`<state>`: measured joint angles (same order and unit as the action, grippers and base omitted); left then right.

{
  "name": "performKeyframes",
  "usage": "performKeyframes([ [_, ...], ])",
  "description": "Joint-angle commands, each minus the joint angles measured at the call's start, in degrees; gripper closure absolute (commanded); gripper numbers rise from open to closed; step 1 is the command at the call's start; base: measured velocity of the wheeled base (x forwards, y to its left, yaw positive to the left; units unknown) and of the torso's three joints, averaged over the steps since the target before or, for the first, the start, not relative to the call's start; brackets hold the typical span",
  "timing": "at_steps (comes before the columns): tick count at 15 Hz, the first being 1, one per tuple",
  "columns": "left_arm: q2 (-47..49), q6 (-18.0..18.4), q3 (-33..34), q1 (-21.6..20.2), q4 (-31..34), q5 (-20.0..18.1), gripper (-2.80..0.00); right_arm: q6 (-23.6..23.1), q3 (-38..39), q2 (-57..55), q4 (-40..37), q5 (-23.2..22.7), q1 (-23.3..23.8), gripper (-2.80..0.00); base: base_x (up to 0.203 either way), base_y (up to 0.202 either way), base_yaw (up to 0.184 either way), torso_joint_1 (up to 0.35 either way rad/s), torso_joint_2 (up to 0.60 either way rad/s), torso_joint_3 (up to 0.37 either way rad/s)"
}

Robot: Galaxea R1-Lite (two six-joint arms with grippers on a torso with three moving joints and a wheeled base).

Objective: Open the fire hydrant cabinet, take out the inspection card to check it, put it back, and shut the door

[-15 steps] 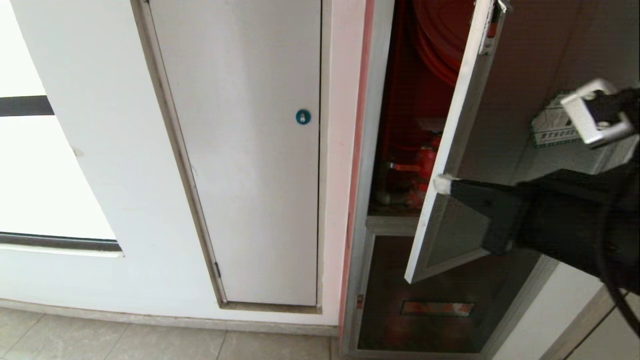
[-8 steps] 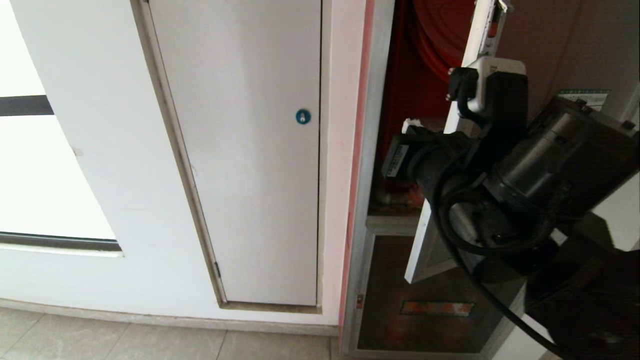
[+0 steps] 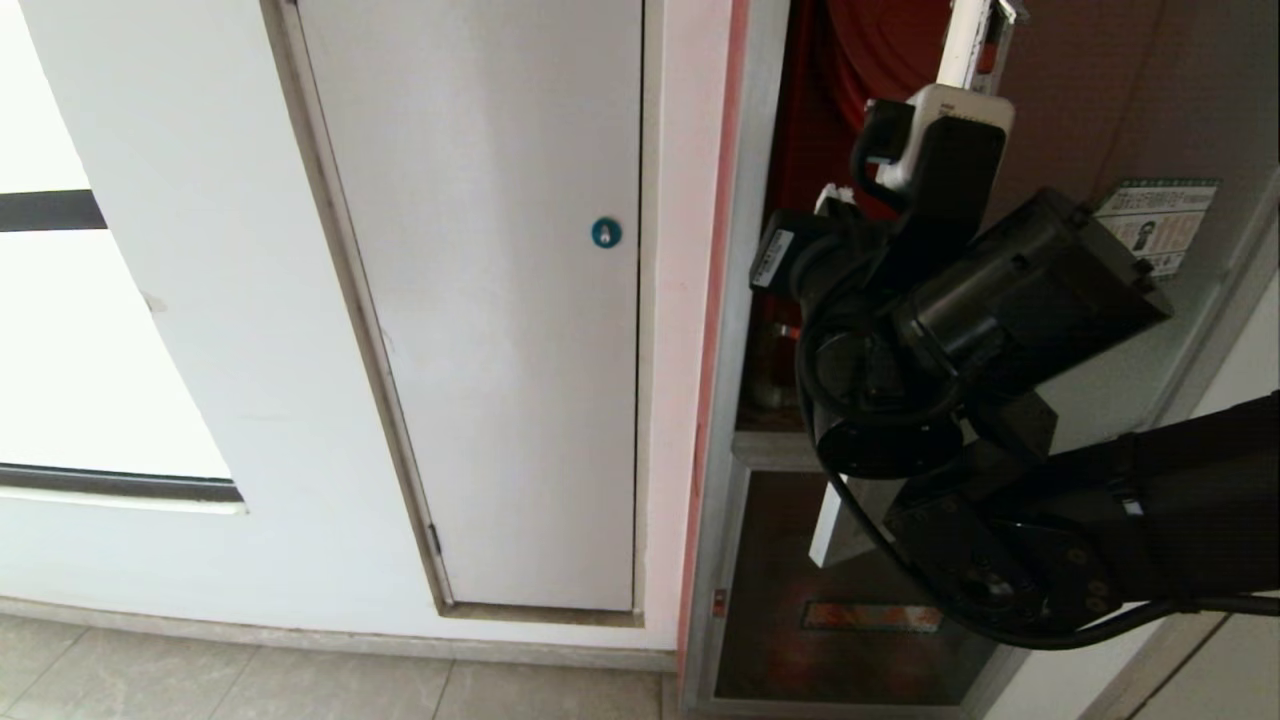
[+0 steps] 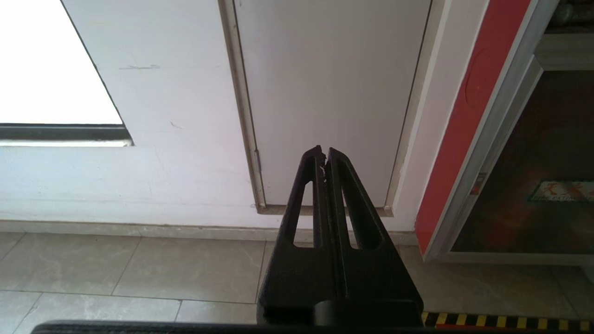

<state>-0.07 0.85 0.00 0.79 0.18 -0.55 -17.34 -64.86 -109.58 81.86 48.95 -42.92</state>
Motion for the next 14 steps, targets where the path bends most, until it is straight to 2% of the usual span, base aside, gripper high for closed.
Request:
performKeyframes([
  [1,0.1,0.0,0.0,0.0,0.0,0.0,0.0,-0.2,-1.7,-1.0,0.3,0.1,1.0,0.0,0.0,0.0,0.0,0.0,0.0,0.0],
  [4,0.1,0.0,0.0,0.0,0.0,0.0,0.0,-0.3,-5.4,-2.7,0.3,-1.7,3.8,0.0,0.0,0.0,0.0,0.0,0.0,0.0],
  [8,0.1,0.0,0.0,0.0,0.0,0.0,0.0,-0.2,-8.1,-3.7,0.1,-4.2,5.2,0.0,0.0,0.0,0.0,0.0,0.0,0.0],
  [14,0.1,0.0,0.0,0.0,0.0,-0.1,0.0,-0.2,-8.6,-3.3,-0.2,-4.3,6.9,0.0,0.0,0.0,0.0,0.0,0.0,0.0],
])
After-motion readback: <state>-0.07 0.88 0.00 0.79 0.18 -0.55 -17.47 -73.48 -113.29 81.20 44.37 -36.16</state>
